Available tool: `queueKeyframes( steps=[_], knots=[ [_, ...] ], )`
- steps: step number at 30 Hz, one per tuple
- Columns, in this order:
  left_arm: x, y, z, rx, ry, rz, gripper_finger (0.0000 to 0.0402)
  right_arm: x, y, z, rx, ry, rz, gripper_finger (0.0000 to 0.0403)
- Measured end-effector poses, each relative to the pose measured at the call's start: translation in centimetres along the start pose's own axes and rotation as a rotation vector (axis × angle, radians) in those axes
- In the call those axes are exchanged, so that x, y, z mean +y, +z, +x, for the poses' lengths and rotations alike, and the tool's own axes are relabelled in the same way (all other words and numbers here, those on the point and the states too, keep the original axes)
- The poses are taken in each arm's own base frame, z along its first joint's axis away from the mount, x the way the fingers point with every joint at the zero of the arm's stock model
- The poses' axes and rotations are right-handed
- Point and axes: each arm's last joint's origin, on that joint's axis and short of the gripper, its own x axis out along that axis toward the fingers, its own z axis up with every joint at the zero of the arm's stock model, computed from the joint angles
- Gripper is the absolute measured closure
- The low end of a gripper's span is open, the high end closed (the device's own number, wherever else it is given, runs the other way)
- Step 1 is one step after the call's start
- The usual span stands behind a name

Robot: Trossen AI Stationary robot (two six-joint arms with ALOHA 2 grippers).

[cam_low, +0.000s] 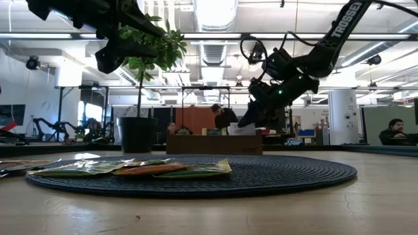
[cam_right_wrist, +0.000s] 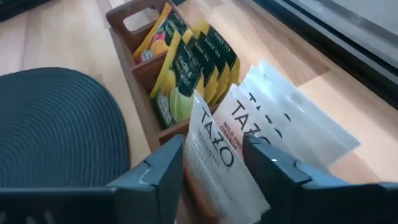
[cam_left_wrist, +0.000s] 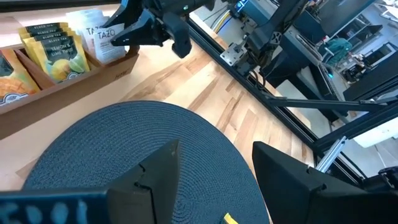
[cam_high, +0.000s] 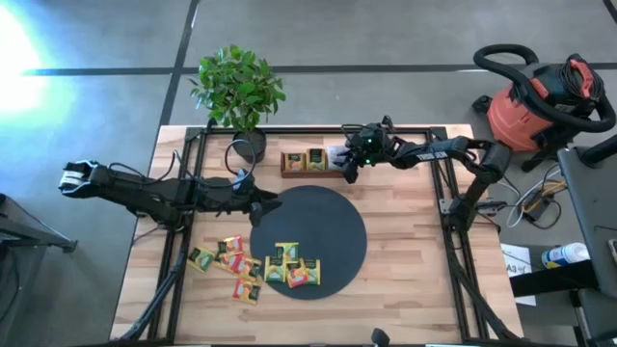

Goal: Pick & Place Tea
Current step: Put the orange tea bag into the left slot of the wooden organizer

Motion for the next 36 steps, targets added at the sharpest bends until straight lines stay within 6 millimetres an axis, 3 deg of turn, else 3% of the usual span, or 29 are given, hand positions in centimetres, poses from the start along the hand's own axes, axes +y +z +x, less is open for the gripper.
queueKeyframes(
  steps=[9,13,17,25,32,36],
  knots=[
    [0.2,-0.5,0.0,0.076,0.003,-0.011,0.0226,2.1,3.2,-4.9,-0.109,0.016,-0.121,0.0230],
    [1.0,-2.2,-0.2,0.270,0.060,-0.085,0.0227,3.7,3.9,-7.3,-0.114,0.038,-0.159,0.0230],
    [2.2,-4.8,-1.2,0.510,0.261,-0.142,0.0229,6.0,3.0,-8.3,-0.023,0.097,-0.160,0.0229],
    [4.0,-7.8,-3.5,0.728,0.729,-0.466,0.0229,10.6,0.7,-6.1,0.126,0.229,-0.097,0.0229],
    [3.5,-9.1,-4.2,0.777,0.785,-0.557,0.0229,12.1,-0.8,-2.8,0.184,0.267,-0.044,0.0229],
    [4.4,-10.5,-4.7,0.806,0.854,-0.596,0.0229,13.3,-0.5,-1.4,0.190,0.297,-0.047,0.0229]
  ],
)
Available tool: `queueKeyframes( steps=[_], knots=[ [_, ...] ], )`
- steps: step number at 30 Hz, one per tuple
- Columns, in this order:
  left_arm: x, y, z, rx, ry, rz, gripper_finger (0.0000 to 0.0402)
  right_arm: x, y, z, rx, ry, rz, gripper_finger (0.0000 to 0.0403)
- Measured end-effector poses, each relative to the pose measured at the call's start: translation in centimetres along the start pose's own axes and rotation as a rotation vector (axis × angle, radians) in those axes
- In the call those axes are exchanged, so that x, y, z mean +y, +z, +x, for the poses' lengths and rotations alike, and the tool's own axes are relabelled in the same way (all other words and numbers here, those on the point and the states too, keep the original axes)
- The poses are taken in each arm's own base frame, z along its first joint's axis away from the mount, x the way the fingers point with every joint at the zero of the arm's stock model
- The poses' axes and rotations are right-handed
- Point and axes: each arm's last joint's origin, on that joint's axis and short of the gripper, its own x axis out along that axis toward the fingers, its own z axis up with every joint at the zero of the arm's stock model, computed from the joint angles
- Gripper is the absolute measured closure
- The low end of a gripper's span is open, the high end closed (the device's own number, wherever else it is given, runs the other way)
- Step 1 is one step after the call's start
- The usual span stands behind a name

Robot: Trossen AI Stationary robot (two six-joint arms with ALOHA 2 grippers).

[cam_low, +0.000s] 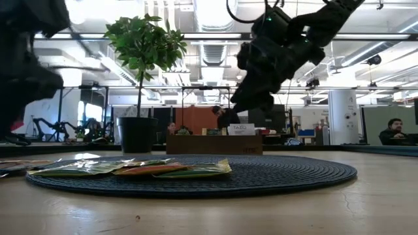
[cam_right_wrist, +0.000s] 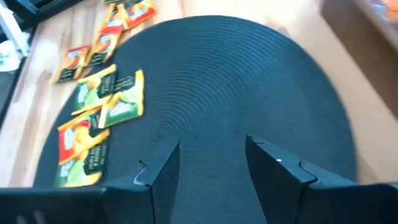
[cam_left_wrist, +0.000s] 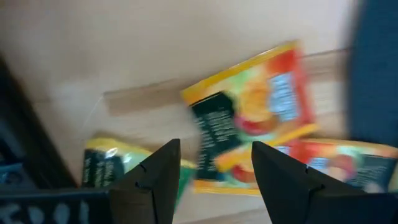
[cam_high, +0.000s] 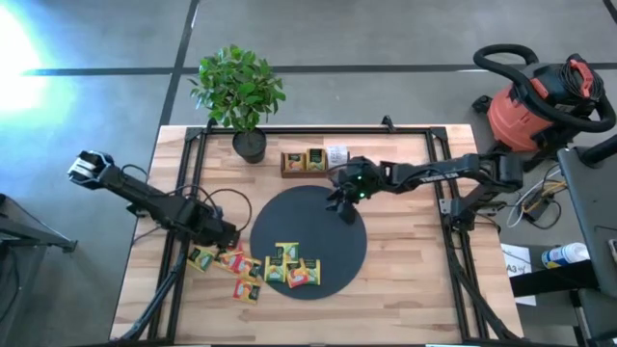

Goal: Pick & Place Tea
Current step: Put the orange tea bag into the left slot of the wooden organizer

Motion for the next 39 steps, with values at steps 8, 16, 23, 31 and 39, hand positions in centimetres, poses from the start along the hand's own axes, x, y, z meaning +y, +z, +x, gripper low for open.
queueKeyframes(
  steps=[8,16,23,31,39],
  knots=[
    [0.9,0.2,3.1,0.018,-0.090,-0.061,0.0229,1.9,2.2,2.0,-0.018,0.050,-0.046,0.0229],
    [1.6,0.7,4.3,-0.040,-0.103,-0.077,0.0229,2.7,4.3,3.5,-0.035,0.105,-0.061,0.0229],
    [1.4,0.8,4.3,-0.106,-0.140,-0.045,0.0234,3.0,6.0,6.9,0.000,0.210,-0.027,0.0229],
    [1.4,1.3,4.4,-0.263,-0.174,-0.012,0.0299,3.7,6.9,11.4,0.048,0.266,-0.017,0.0229],
    [1.1,1.5,4.3,-0.331,-0.209,0.029,0.0350,4.6,7.3,15.7,0.082,0.329,0.022,0.0230]
  ],
)
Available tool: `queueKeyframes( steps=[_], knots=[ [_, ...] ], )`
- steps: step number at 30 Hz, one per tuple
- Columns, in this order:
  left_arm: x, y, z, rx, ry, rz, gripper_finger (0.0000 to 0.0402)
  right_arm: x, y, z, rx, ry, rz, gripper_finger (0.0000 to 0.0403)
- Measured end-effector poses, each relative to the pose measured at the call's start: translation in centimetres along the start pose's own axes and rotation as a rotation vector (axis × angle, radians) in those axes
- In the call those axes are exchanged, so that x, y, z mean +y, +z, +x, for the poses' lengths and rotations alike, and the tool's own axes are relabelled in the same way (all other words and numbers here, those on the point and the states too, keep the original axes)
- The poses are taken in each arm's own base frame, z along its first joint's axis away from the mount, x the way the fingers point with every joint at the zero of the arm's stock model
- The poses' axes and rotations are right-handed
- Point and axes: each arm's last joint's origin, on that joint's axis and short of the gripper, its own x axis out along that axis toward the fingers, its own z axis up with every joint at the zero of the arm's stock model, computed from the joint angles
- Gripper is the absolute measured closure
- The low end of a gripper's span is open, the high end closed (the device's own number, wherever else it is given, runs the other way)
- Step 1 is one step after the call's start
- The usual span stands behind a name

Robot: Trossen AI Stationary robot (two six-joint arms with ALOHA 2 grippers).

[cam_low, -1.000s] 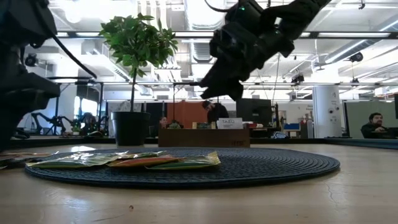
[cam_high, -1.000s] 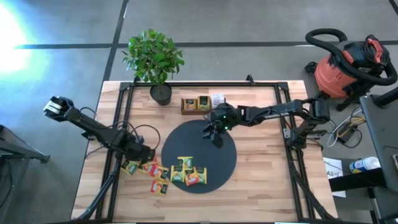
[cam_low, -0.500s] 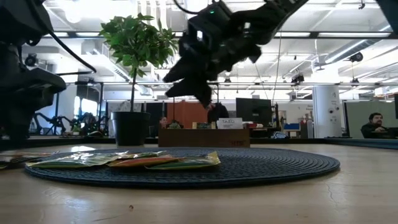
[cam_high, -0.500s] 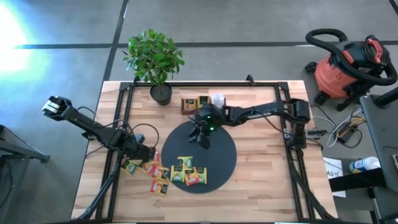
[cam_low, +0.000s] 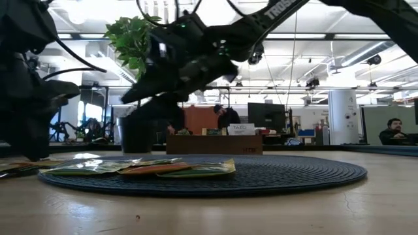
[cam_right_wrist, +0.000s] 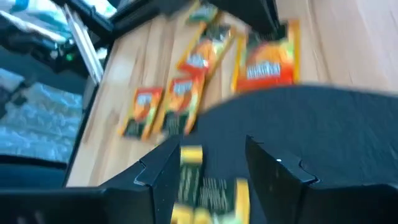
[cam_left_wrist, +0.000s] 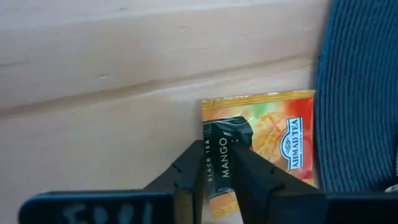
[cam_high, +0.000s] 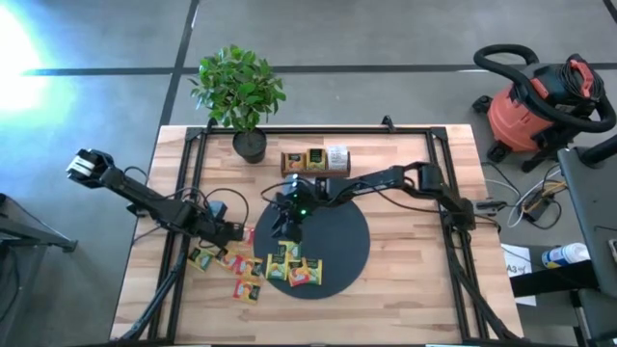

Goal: Pick & Place Tea
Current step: Put the orange tea bag into the left slot of the wooden organizer

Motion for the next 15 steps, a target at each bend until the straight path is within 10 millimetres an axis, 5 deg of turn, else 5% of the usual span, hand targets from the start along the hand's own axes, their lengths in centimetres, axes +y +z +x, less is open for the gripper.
queueKeyframes(
  steps=[15],
  knots=[
    [-1.4,0.2,-0.1,-0.128,-0.158,-0.013,0.0401,-0.7,1.8,3.5,-0.006,-0.043,-0.002,0.0259]
  ],
)
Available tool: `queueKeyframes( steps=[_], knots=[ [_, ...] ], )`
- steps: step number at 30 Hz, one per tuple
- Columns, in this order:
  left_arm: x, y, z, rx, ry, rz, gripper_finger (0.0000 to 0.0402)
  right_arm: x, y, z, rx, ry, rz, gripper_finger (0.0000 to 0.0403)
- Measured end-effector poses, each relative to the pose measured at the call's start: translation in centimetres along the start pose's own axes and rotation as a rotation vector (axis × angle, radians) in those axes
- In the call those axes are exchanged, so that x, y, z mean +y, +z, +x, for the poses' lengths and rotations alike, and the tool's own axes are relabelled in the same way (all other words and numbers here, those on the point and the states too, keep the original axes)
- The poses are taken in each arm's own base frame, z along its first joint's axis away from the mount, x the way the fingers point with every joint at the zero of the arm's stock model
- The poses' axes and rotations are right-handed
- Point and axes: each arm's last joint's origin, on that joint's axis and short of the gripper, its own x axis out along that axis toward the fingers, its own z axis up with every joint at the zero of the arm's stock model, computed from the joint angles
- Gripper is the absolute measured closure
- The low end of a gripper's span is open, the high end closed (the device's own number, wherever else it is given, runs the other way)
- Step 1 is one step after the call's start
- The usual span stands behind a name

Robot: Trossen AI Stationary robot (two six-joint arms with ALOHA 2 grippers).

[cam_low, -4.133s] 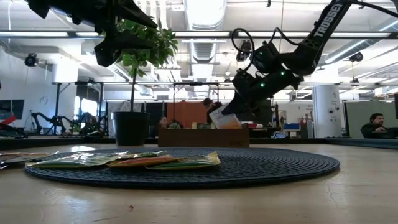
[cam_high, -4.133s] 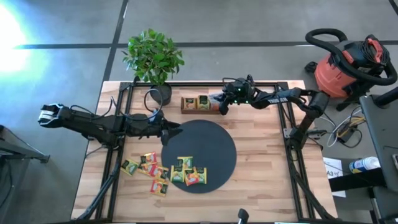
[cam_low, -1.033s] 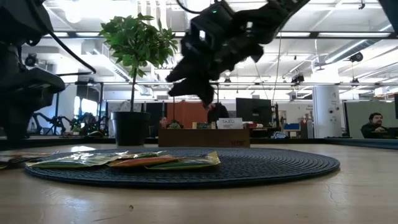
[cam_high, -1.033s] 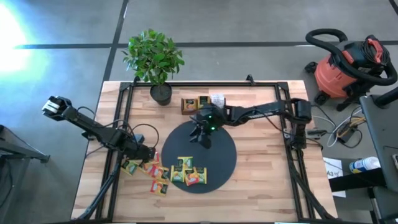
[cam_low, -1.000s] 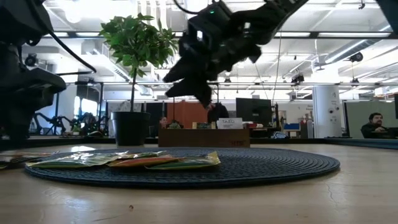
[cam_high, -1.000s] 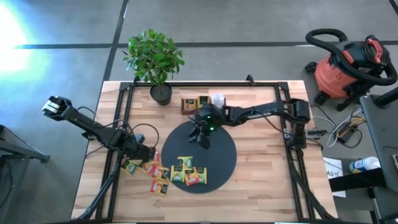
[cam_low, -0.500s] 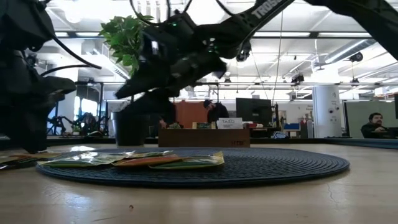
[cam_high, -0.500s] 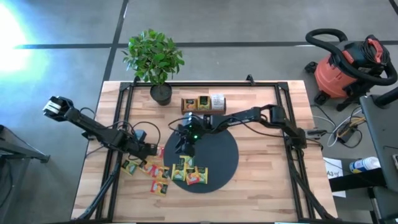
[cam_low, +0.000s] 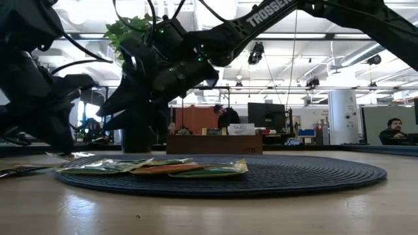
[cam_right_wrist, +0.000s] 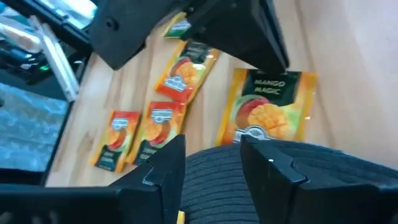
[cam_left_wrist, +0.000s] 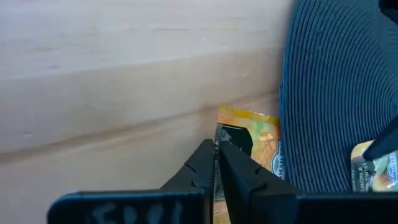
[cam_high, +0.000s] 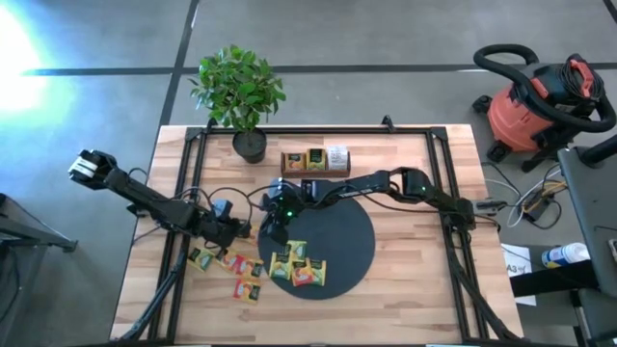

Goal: Pick & Place Tea
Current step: Put the orange tea bag into the left slot of the wooden organizer

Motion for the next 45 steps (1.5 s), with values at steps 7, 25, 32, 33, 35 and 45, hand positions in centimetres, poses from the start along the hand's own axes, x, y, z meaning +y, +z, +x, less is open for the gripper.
queueKeyframes(
  steps=[7,25,32,33,35,45],
  knots=[
    [-0.9,0.4,-0.9,-0.034,-0.070,0.027,0.0402,-0.1,-0.1,0.0,-0.001,-0.037,-0.004,0.0266],
    [-1.2,0.7,-1.8,-0.023,-0.068,0.041,0.0400,0.0,-0.8,0.3,0.029,-0.031,0.010,0.0262],
    [-0.1,0.5,-1.4,0.051,0.005,0.030,0.0341,1.2,-1.2,1.3,-0.001,-0.092,-0.046,0.0217],
    [0.3,0.4,-1.3,0.058,0.017,0.019,0.0329,1.1,-1.4,1.5,-0.003,-0.111,-0.046,0.0211],
    [0.9,0.3,-0.9,0.077,0.042,-0.021,0.0307,0.9,-1.8,2.0,-0.004,-0.130,-0.047,0.0205],
    [0.9,-0.4,0.4,0.135,-0.139,-0.120,0.0280,0.8,-1.1,3.1,-0.024,-0.126,-0.064,0.0202]
  ],
)
